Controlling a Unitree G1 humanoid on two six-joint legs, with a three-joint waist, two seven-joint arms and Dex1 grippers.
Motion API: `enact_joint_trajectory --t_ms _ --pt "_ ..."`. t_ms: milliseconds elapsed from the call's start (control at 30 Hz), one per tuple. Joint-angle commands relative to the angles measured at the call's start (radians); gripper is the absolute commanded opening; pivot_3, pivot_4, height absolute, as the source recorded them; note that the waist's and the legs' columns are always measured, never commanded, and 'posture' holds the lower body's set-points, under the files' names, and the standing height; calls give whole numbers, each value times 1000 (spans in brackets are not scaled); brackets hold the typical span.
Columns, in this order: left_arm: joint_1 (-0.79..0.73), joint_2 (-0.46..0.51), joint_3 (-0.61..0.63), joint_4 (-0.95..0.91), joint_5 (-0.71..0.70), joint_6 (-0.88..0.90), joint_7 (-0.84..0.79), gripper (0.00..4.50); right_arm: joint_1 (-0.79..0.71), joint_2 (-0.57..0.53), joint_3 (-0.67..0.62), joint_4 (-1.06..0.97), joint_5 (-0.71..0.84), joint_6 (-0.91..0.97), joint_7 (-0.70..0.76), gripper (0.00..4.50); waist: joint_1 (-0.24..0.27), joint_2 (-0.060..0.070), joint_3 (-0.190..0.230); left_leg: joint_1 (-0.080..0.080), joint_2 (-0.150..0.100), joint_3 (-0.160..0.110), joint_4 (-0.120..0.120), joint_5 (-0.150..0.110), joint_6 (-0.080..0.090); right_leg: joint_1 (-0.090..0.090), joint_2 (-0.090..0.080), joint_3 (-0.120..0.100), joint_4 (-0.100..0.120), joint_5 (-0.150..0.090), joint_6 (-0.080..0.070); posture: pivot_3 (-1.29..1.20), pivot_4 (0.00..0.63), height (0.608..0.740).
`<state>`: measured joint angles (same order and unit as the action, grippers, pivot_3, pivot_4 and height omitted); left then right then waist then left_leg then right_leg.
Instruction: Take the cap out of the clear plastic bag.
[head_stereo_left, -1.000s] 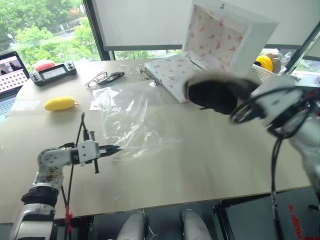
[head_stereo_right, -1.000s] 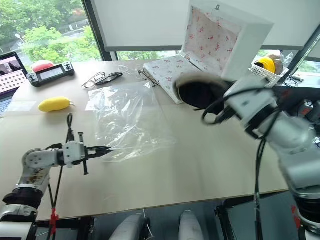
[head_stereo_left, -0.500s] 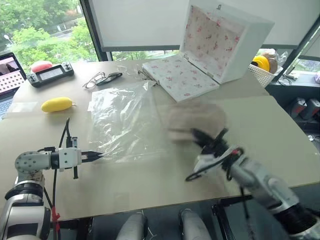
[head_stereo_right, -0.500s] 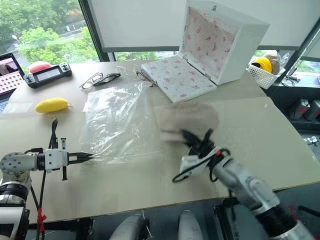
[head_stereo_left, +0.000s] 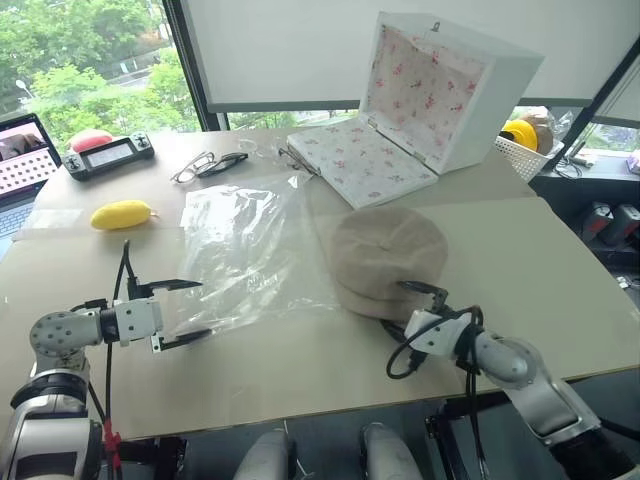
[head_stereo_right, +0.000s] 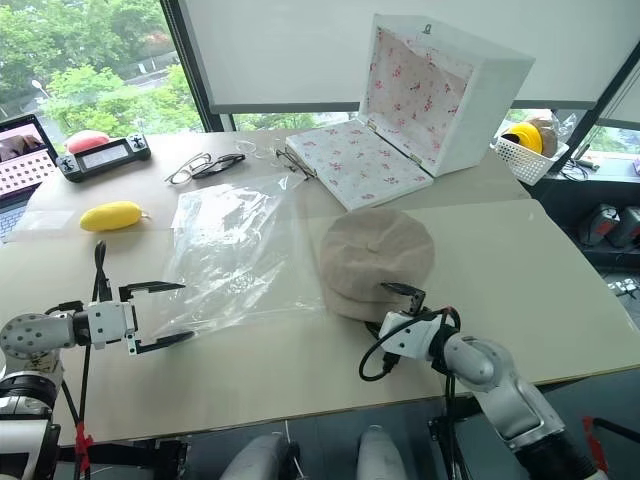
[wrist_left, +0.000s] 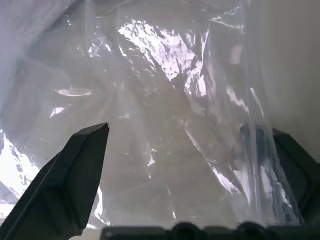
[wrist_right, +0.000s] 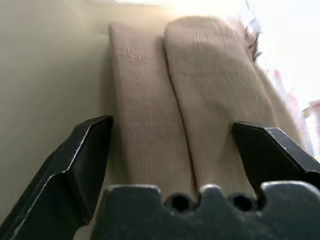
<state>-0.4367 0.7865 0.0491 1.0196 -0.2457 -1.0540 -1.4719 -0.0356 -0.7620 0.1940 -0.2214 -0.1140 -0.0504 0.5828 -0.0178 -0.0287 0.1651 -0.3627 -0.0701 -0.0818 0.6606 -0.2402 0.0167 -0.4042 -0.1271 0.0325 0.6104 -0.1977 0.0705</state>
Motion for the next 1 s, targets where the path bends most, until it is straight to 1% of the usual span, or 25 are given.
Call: enact_joint_trajectory --t_ms 33,67,133,233,300,367,400,500,533,600,700,733,800,867,933,1000 --pt "94 25 -63 -131 -57 98 -137 4489 59 -39 -110 -142 326 253 199 4386 -1 1 -1 0 0 0 0 0 0 0 0 1 0 0 0 0 150 740" --pt "116 36 -70 -176 -79 118 -142 4489 63 -42 -143 -167 403 319 225 4386 -2 2 -1 -1 1 0 0 -1 1 0 0 1 0 0 0 0 150 740" --pt "165 58 -74 -282 -128 189 -143 4489 70 -56 -190 -189 496 382 272 4386 -7 2 -1 -1 3 1 0 -2 1 -1 1 2 0 -1 -1 0 150 740" --pt "260 93 -46 -507 -199 373 -116 4489 65 -46 -291 -192 665 492 309 4386 -8 2 0 -1 6 3 0 -2 0 -1 2 3 -1 -2 -1 0 150 740" --pt "311 116 -32 -617 -216 477 -87 4489 57 -34 -342 -182 741 538 316 4386 -4 0 1 -2 8 3 0 -3 0 -2 3 3 -2 -2 -1 0 150 740" --pt "365 147 -2 -743 -260 648 -32 4489 24 -5 -402 -161 840 593 296 4386 0 -1 2 -4 9 3 0 -3 0 -4 4 3 -2 -2 -1 0 150 740" --pt "381 155 10 -783 -273 707 -9 4489 12 6 -423 -157 874 615 287 4386 1 -1 2 -6 10 3 0 -3 -1 -6 5 3 -2 -2 -1 0 150 740" --pt "330 116 79 -797 -316 927 198 4489 -61 87 -507 -116 998 673 187 4386 5 0 3 -8 10 3 0 -3 -1 -10 6 3 -1 -2 -1 0 150 740" --pt "301 90 104 -775 -326 990 279 4489 -84 112 -526 -94 1005 680 144 4386 7 0 3 -8 10 3 0 -3 -1 -10 6 3 -1 -2 -1 0 150 740" --pt "269 14 157 -735 -331 1076 454 4489 -117 158 -543 -62 957 663 40 4386 7 0 3 -8 10 3 0 -3 -1 -11 6 3 0 -2 -1 0 150 740" --pt "260 -73 220 -732 -327 1156 621 4489 -130 194 -553 -60 920 654 -46 4386 5 0 3 -9 8 4 0 -3 -1 -14 6 4 0 -1 -2 0 150 740" --pt "261 -96 238 -740 -334 1187 659 4489 -134 204 -556 -59 903 645 -72 4386 4 0 3 -10 8 4 0 -4 -3 -17 6 5 1 3 -8 0 150 740" --pt "275 -163 274 -764 -342 1227 765 4489 -140 230 -571 -57 872 626 -137 4386 1 0 3 -12 8 5 0 -5 -5 -19 7 5 2 5 -11 0 150 740" --pt "309 -237 295 -801 -328 1226 853 4489 -134 245 -581 -66 846 611 -178 4386 0 0 3 -12 9 5 0 -6 -6 -20 8 5 2 6 -12 0 150 740" --pt "309 -294 334 -784 -313 1224 952 4489 -127 252 -579 -67 807 596 -209 4386 3 0 3 -12 9 6 0 -6 -6 -20 8 6 1 6 -12 0 150 740" --pt "301 -340 370 -749 -275 1192 1065 4489 -113 245 -553 -55 717 561 -244 4386 6 0 3 -12 9 6 0 -6 -6 -19 8 6 1 6 -12 0 150 740"
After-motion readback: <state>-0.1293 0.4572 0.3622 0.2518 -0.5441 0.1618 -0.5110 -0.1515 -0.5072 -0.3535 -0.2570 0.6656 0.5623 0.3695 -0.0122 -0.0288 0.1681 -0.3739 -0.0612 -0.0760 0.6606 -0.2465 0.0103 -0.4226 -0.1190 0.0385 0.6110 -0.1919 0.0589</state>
